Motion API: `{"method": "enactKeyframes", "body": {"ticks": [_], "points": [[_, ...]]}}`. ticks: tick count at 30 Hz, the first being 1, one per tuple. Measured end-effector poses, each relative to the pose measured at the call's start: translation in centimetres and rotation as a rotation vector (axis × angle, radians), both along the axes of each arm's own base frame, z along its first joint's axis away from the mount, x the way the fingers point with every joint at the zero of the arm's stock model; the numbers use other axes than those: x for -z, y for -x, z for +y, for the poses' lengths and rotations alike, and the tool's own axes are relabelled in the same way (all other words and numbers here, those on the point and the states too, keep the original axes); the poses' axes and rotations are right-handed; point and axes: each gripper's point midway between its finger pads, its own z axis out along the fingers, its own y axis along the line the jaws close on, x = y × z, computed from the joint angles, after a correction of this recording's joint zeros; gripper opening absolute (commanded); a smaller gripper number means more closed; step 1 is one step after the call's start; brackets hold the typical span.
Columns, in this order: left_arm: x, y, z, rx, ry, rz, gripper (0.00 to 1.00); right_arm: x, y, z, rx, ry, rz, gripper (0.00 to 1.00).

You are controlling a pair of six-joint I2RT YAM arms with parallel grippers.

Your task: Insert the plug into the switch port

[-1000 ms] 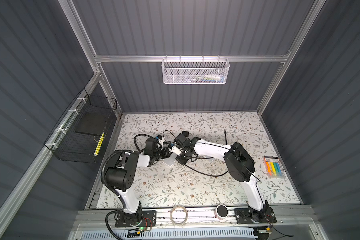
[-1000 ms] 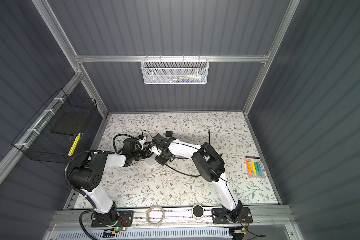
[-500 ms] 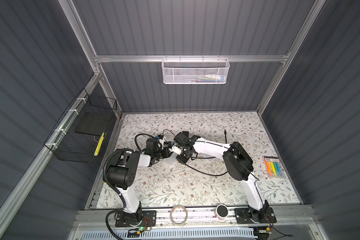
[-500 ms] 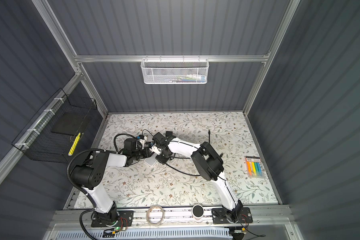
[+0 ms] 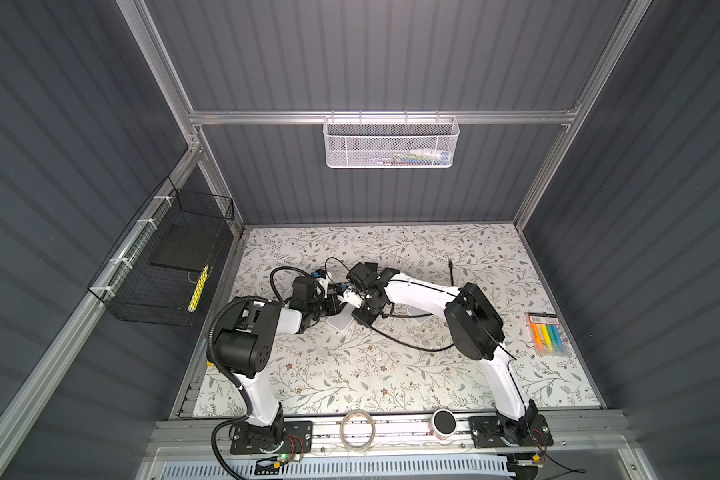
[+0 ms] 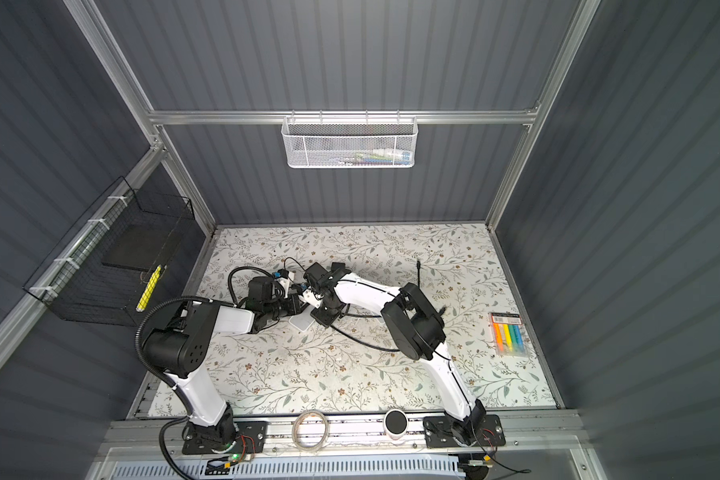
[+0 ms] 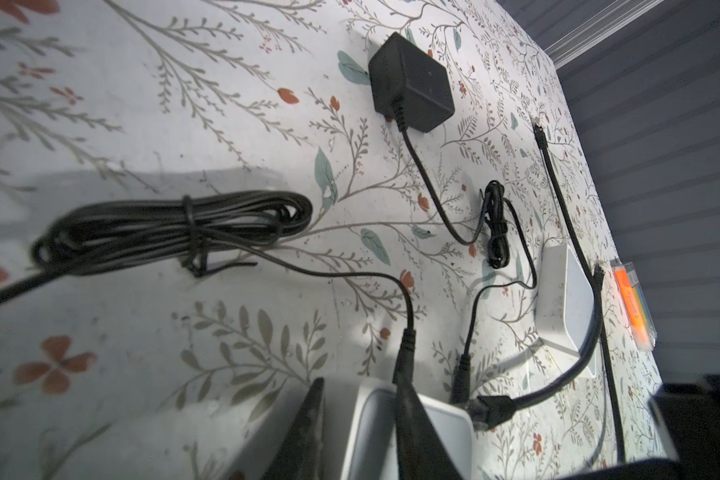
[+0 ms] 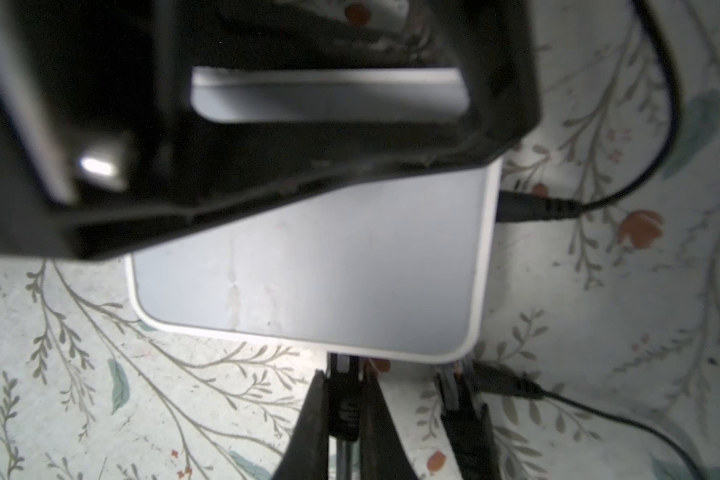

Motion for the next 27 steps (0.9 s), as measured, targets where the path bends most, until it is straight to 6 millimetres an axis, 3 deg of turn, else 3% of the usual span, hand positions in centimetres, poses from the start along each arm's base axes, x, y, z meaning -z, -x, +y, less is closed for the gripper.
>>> {"method": "enactKeyframes", "body": {"ticks": [24, 27], "points": [[0.20, -0.28, 0.14, -0.032, -0.002, -0.013, 0.29, 0.12, -0.72, 0.11, 0.020, 0.021, 0.035, 0.00], [0.07, 0.06, 0.22, -0.049, -0.025, 0.004, 0.32, 0.13, -0.60, -0.13, 0.022, 0.001, 0.008, 0.09]]}}
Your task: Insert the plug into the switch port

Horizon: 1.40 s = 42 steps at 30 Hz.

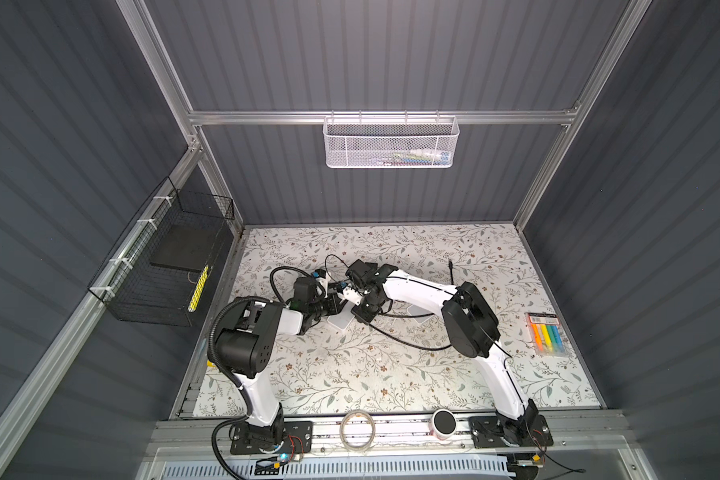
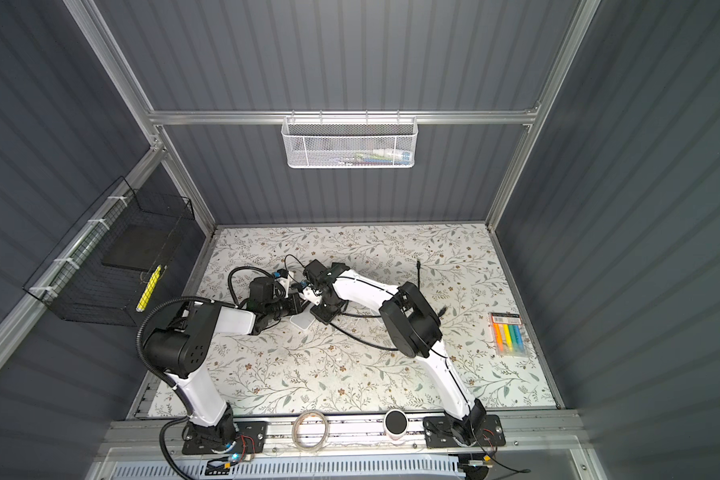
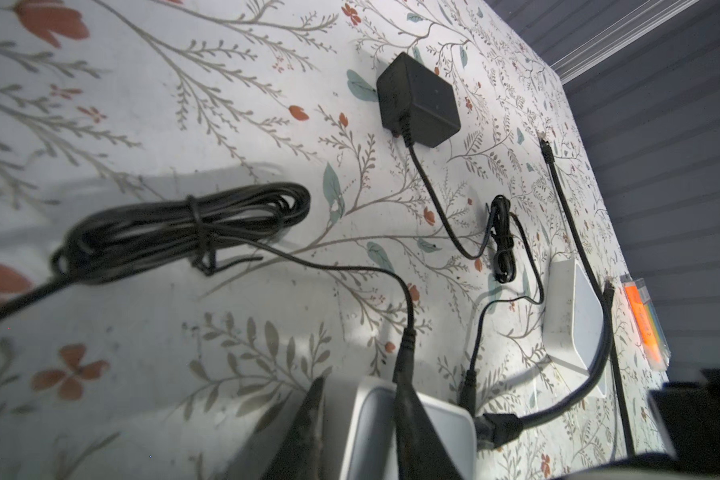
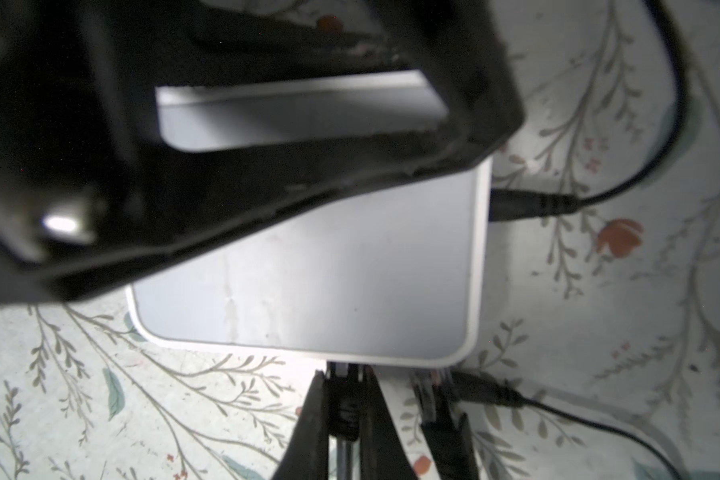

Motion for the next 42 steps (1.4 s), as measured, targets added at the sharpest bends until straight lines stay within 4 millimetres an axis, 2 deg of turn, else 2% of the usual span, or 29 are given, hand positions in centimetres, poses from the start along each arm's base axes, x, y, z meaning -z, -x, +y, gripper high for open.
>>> {"method": "enactKeyframes", "body": {"ticks": [6, 9, 10, 12, 16, 17, 19, 23, 25, 27, 30, 33, 36, 39, 42], "points": [[-0.1, 2.0, 0.3, -0.007, -0.046, 0.094, 0.41, -0.2, 0.5, -1.0, 0.031, -0.054, -0.080, 0.23], [-0.2, 2.6, 1.2, -0.022, -0.075, 0.146, 0.44, -1.7, 0.3, -1.1, 0.062, -0.123, -0.144, 0.28], [-0.3, 2.6, 1.7, -0.034, -0.086, 0.160, 0.46, -2.4, 0.3, -1.3, 0.075, -0.143, -0.161, 0.30], [-0.4, 2.4, 4.0, -0.098, -0.121, 0.189, 0.49, -3.7, 0.6, -1.8, 0.098, -0.175, -0.191, 0.33], [-0.9, 1.8, 8.4, -0.231, -0.206, 0.225, 0.53, -4.7, 1.6, -3.8, 0.157, -0.186, -0.210, 0.36], [-1.4, 1.5, 9.0, -0.251, -0.219, 0.221, 0.55, -4.8, 2.0, -4.7, 0.179, -0.176, -0.214, 0.37], [-3.1, 0.8, 9.0, -0.251, -0.217, 0.186, 0.55, -5.1, 2.5, -6.4, 0.233, -0.157, -0.224, 0.39], [-8.2, -0.7, 6.0, -0.135, -0.190, 0.035, 0.58, -7.2, 2.5, -11.5, 0.426, -0.171, -0.259, 0.40], [-11.0, -0.7, 2.6, -0.021, -0.209, -0.063, 0.58, -8.7, 1.6, -15.1, 0.570, -0.209, -0.278, 0.41], [-13.6, 0.2, -1.6, 0.119, -0.210, -0.163, 0.59, -10.0, 0.8, -18.9, 0.719, -0.255, -0.304, 0.43], [-14.9, 2.9, -6.6, 0.310, -0.213, -0.240, 0.59, -11.7, 0.4, -23.7, 0.893, -0.323, -0.345, 0.45], [-13.5, 5.5, -10.4, 0.481, -0.268, -0.242, 0.59, -13.6, 0.4, -26.4, 0.976, -0.383, -0.383, 0.46], [-10.0, 7.8, -13.5, 0.639, -0.354, -0.203, 0.59, -15.4, 0.1, -27.7, 1.006, -0.431, -0.422, 0.46], [-5.7, 10.6, -15.7, 0.792, -0.457, -0.148, 0.59, -16.3, 0.1, -28.7, 1.024, -0.457, -0.441, 0.46], [-2.5, 12.9, -16.7, 0.904, -0.557, -0.115, 0.60, -16.4, 0.3, -29.6, 1.037, -0.470, -0.448, 0.46]]}}
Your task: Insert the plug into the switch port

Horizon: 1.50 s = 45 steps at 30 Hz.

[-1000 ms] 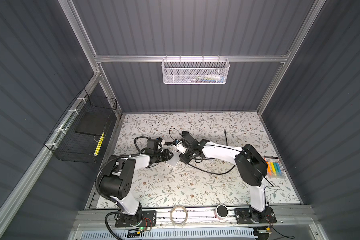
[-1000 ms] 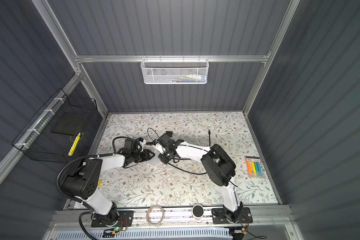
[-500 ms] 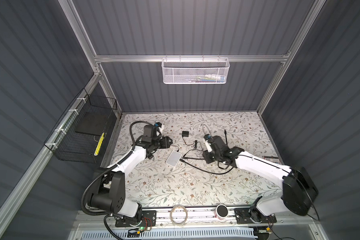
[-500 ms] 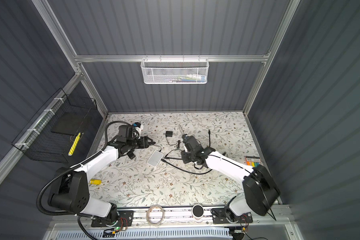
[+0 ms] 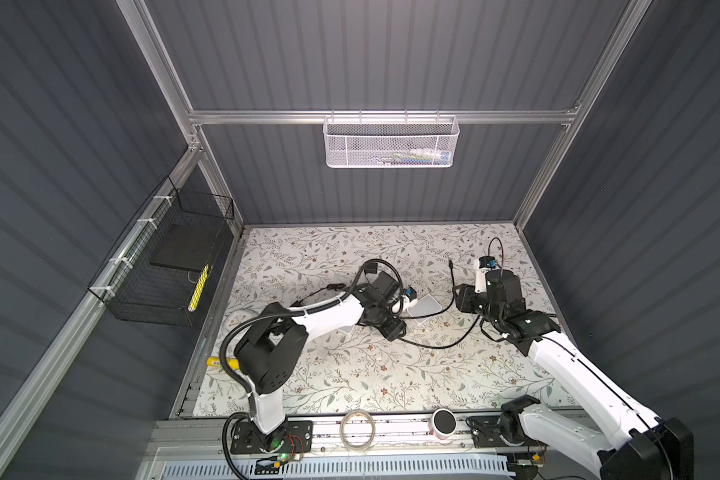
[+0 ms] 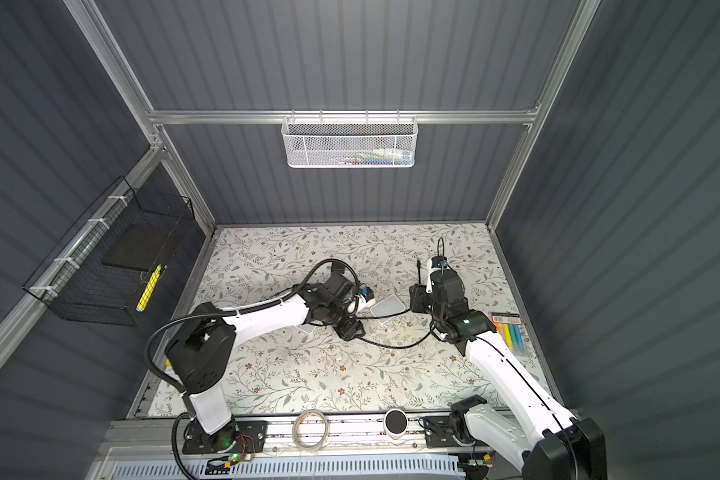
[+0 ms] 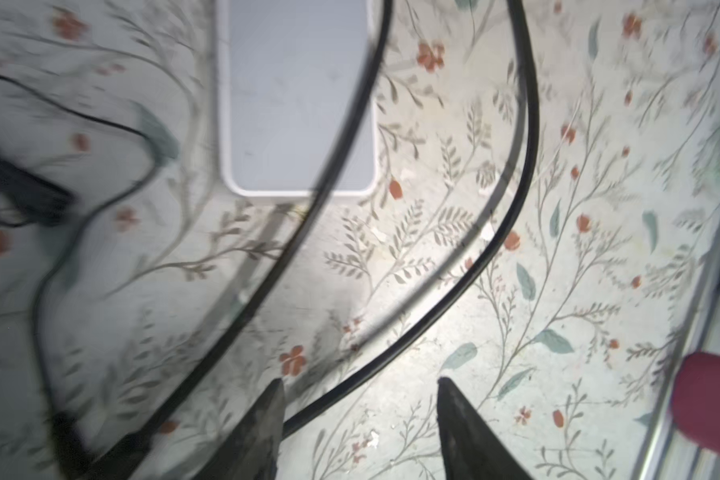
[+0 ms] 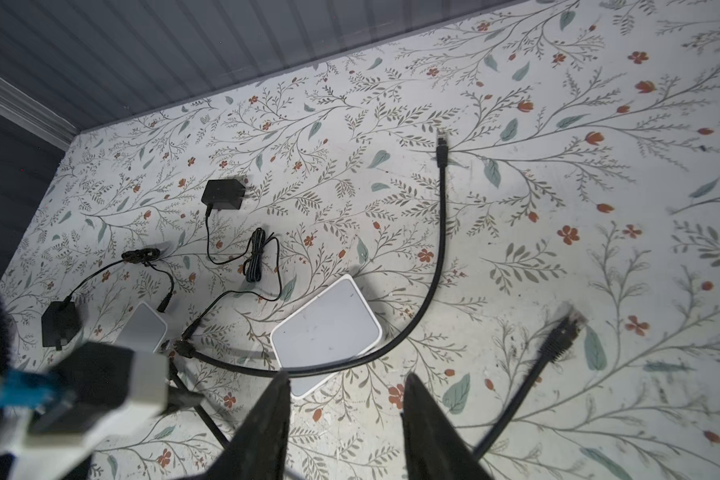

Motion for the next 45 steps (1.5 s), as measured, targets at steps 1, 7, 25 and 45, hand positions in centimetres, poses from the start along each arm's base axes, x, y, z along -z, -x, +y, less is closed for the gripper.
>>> {"method": "enactKeyframes", "body": {"ticks": [1, 7, 25, 45], "points": [[0.7, 0.6, -0.3, 0.030, -0.030, 0.000, 0.60, 0.1, 0.1, -0.2, 0.003, -0.002, -0.001, 0.46], [3.0, 1.2, -1.8, 0.160, -0.159, -0.093, 0.62, 1.5, 0.7, -0.9, 0.003, -0.006, 0.025, 0.46], [3.1, 0.2, -3.3, 0.272, -0.234, -0.207, 0.06, 3.5, 0.8, -1.4, 0.006, -0.022, 0.046, 0.45], [-4.6, 1.0, -3.5, 0.232, -0.039, -0.299, 0.00, 3.8, 0.6, -1.9, 0.049, -0.036, 0.055, 0.42]]}}
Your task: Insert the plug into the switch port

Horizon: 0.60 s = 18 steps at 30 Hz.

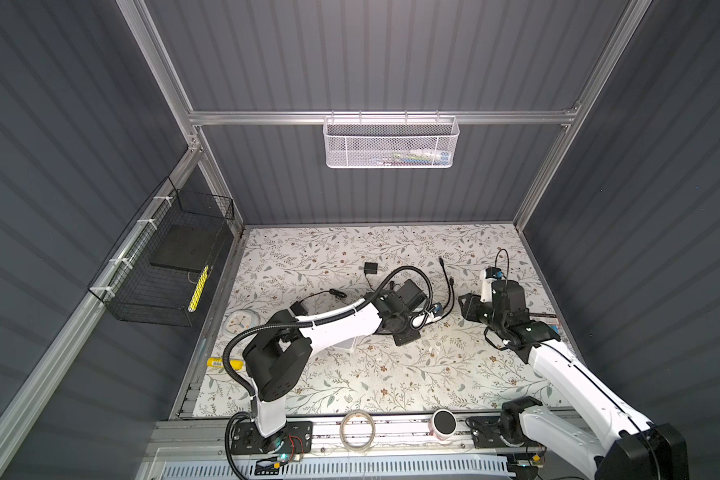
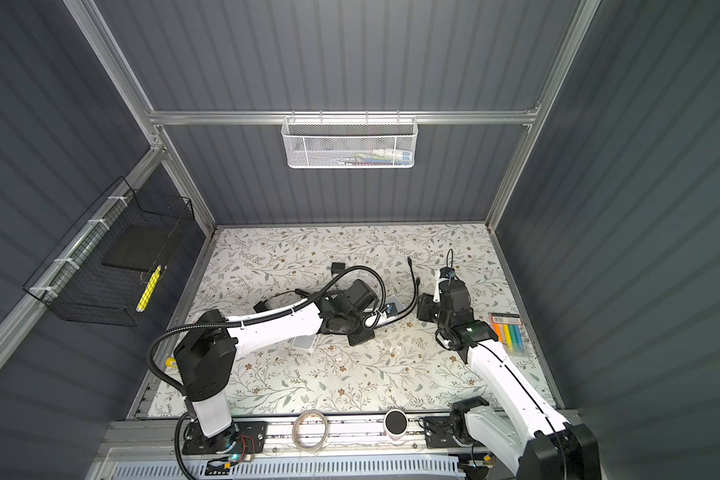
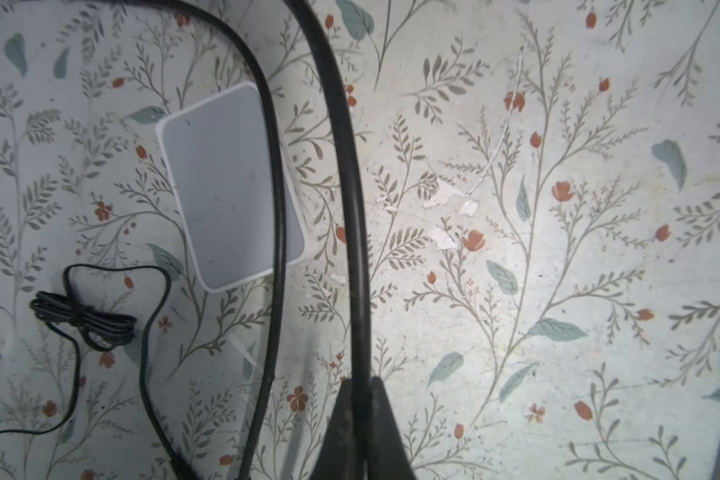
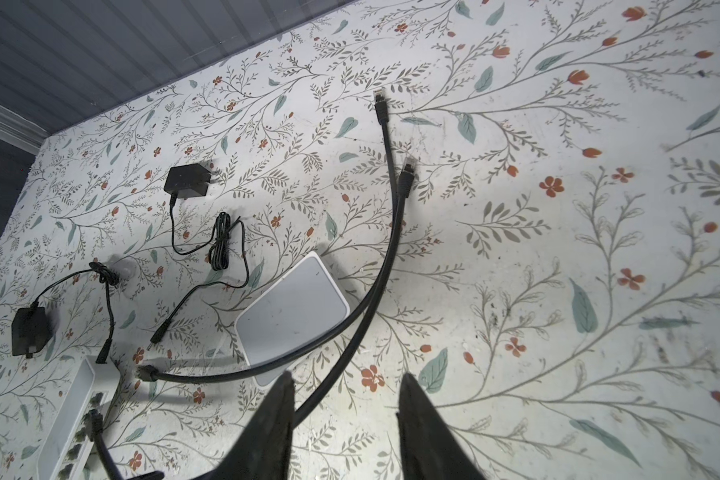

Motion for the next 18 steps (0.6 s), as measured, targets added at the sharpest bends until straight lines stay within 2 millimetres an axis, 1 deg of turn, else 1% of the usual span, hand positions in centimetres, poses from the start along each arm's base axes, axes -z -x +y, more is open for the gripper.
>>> {"method": "enactKeyframes", "body": {"ticks": [2, 5, 7, 9, 12, 14, 18], "points": [[-0.4, 0.0, 0.0, 0.000, 0.016, -0.010, 0.00, 0.0, 0.0, 0.0, 0.005, -0.004, 0.002, 0.42], [-0.4, -0.3, 0.2, -0.012, 0.032, -0.019, 0.00, 0.0, 0.0, 0.0, 0.010, -0.010, 0.004, 0.42], [-0.3, -0.7, 0.6, -0.031, 0.046, -0.025, 0.00, 0.1, 0.1, 0.0, 0.011, -0.011, 0.008, 0.42], [-0.4, -1.2, 1.4, -0.064, 0.064, -0.028, 0.00, 0.1, 0.1, 0.0, 0.011, -0.011, 0.011, 0.42], [-1.2, -3.1, 3.5, -0.152, 0.111, -0.042, 0.00, 0.3, 0.2, -0.1, 0.011, -0.009, 0.018, 0.42], [-2.2, -4.7, 5.1, -0.229, 0.157, -0.057, 0.00, 0.3, 0.2, -0.1, 0.012, -0.008, 0.023, 0.42], [-4.2, -7.2, 7.0, -0.342, 0.256, -0.097, 0.00, 0.0, -0.1, 0.2, 0.007, -0.009, 0.022, 0.41]]}}
